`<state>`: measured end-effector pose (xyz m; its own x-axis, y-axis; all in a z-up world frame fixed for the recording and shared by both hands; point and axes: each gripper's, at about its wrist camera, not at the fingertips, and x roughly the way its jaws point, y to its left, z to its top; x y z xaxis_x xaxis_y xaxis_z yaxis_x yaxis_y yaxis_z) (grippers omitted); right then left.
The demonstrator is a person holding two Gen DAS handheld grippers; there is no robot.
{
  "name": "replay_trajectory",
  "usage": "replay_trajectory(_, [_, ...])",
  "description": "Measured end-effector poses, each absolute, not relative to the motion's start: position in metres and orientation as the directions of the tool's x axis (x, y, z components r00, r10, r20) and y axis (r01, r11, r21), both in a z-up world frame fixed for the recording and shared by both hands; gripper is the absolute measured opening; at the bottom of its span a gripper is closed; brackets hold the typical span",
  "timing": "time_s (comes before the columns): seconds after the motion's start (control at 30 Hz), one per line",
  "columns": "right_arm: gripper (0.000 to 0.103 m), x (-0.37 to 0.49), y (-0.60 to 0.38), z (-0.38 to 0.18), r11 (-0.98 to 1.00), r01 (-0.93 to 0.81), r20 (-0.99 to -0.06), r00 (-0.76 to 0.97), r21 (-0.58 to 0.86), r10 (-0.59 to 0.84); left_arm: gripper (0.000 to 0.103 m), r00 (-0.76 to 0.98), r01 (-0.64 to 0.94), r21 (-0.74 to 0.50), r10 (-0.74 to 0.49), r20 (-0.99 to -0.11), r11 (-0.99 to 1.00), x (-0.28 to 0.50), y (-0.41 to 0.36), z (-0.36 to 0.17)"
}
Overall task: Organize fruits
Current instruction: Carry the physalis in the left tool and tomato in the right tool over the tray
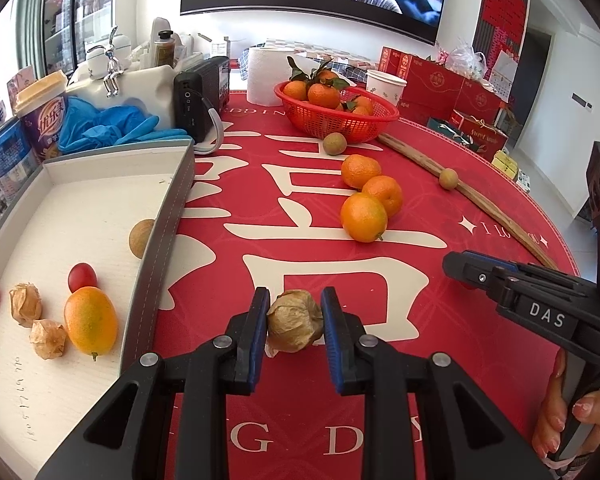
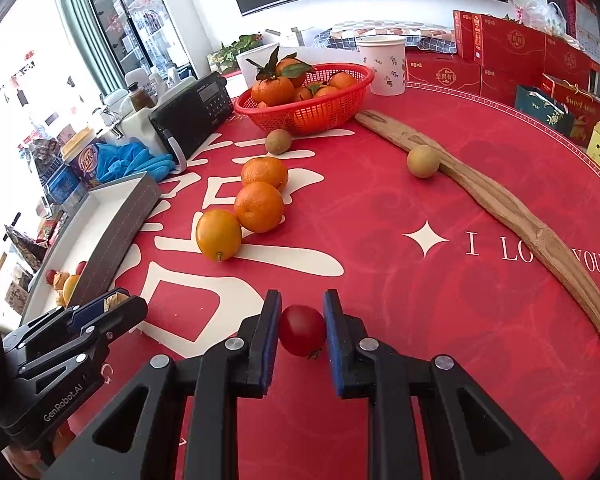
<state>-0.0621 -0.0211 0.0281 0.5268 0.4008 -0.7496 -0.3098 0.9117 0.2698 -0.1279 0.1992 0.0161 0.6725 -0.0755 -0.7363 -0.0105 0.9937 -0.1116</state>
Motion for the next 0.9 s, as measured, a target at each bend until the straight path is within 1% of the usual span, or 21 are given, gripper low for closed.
replay_trajectory(0.9, [0.023, -0.0596, -0.0198, 0.0264, 0.908, -0.307, -0.753, 0.515, 0.285, 0.41, 0.028, 0.681, -0.047, -0.083, -0.029, -0.732, 0.995, -0.128, 0.2072, 0.0164])
